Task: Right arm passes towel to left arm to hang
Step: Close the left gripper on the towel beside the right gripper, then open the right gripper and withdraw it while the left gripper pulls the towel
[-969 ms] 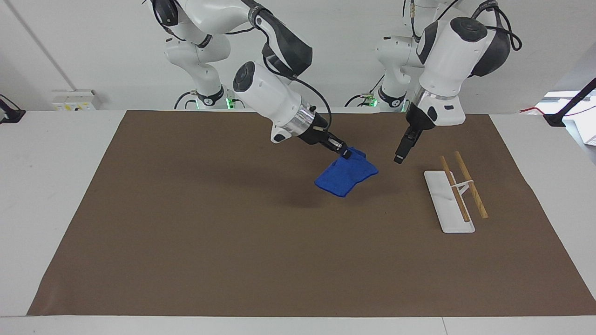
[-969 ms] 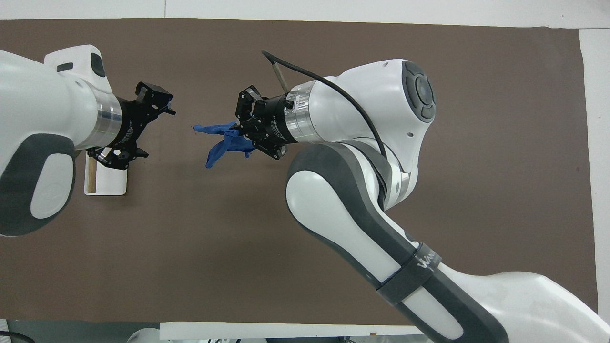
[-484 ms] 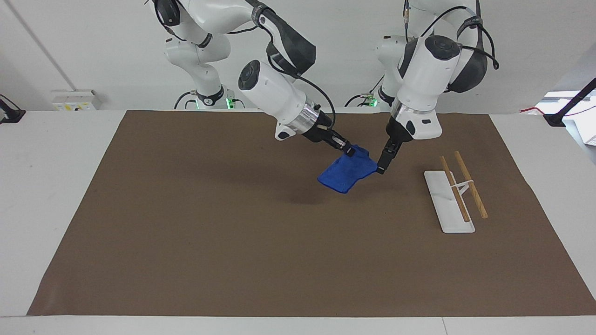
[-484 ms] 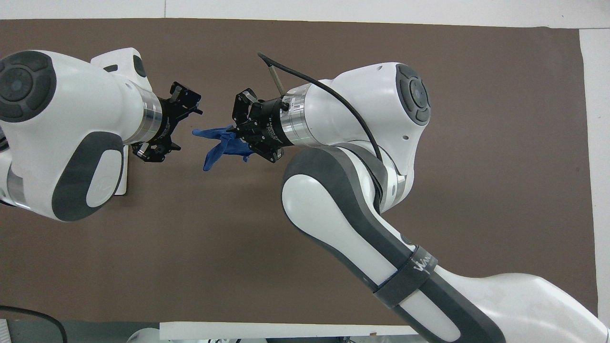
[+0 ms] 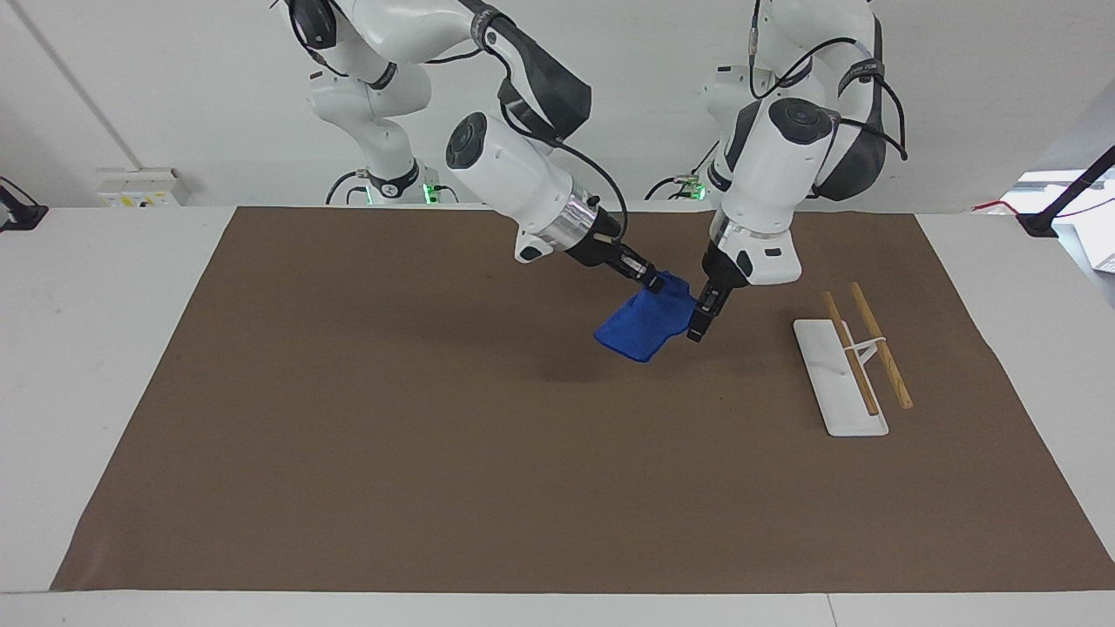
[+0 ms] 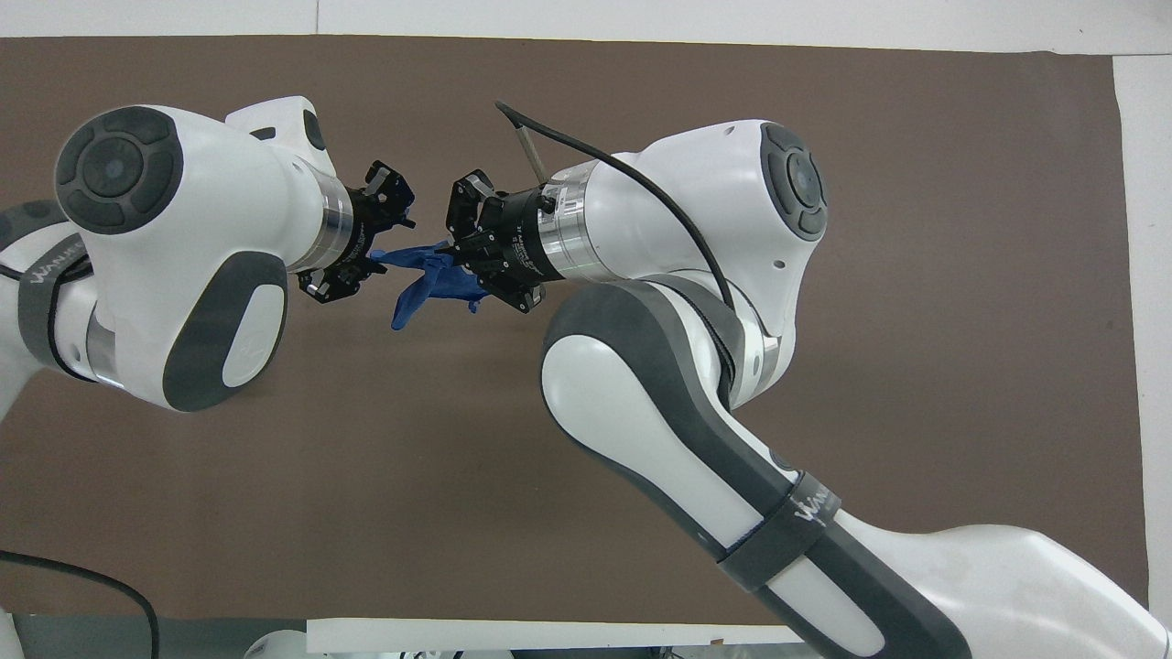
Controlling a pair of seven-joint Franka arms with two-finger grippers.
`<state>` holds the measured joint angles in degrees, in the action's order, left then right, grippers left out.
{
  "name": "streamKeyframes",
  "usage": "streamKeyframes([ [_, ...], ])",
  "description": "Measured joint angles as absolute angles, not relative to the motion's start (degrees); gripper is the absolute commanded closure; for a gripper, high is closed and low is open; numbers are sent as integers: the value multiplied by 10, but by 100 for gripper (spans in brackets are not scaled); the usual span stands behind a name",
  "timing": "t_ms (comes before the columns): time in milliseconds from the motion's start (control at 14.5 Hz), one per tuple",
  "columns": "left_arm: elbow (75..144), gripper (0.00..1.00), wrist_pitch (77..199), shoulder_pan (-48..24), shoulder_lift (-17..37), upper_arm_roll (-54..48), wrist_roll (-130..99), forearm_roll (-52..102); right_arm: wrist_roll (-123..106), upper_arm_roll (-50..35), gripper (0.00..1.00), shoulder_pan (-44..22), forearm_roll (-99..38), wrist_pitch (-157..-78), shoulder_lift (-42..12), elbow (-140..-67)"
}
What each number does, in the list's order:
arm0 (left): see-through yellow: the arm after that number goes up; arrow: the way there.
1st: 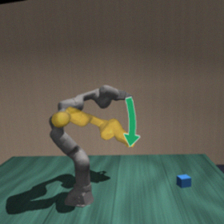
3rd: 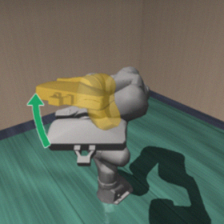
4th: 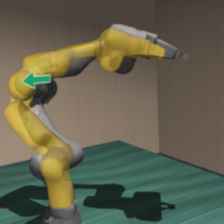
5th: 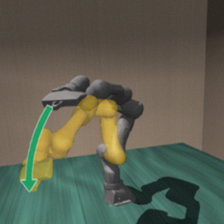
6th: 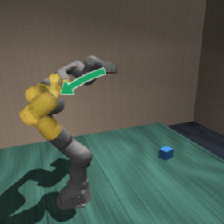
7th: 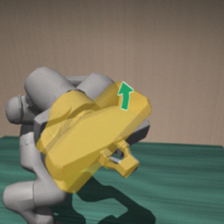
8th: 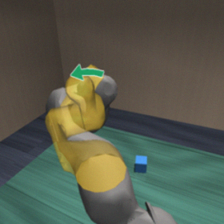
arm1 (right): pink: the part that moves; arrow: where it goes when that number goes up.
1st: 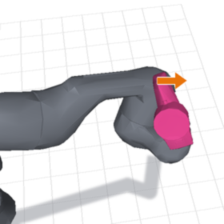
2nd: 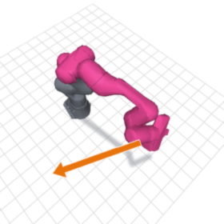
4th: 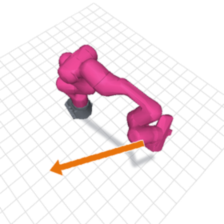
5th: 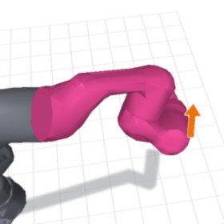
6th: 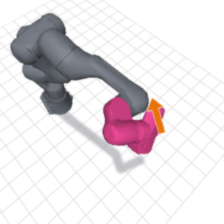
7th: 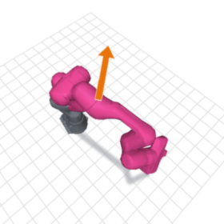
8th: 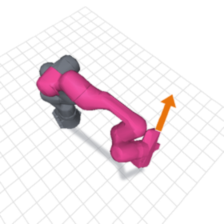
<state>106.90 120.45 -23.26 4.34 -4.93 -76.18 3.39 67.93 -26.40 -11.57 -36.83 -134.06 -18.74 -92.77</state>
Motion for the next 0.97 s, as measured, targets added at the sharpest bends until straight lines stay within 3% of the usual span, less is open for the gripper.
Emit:
streamKeyframes([
  [69,1069,87,1200,-236,43,-49,-762,34,679,-264,100,-116,-368,-1341,-187,-928],
  [208,1069,98,1187,-238,43,-49,-763,34,679,-264,100,-116,-368,-1341,-187,-928],
  [484,1066,100,1180,-238,43,-48,-763,34,679,-264,97,-116,-368,-1341,-187,-928],
  [553,1060,100,1170,-238,43,-47,-763,34,679,-264,64,-116,-368,-1341,-187,-928],
  [623,1051,100,1157,-237,43,-46,-763,34,679,-264,5,-116,-368,-1341,-187,-928],
  [692,1041,100,1139,-237,43,-44,-763,30,678,-263,0,-116,-367,-1341,-187,-928],
  [969,1028,100,1091,-231,35,-38,-734,-13,656,-258,0,-113,-282,-1340,-187,-929],
])
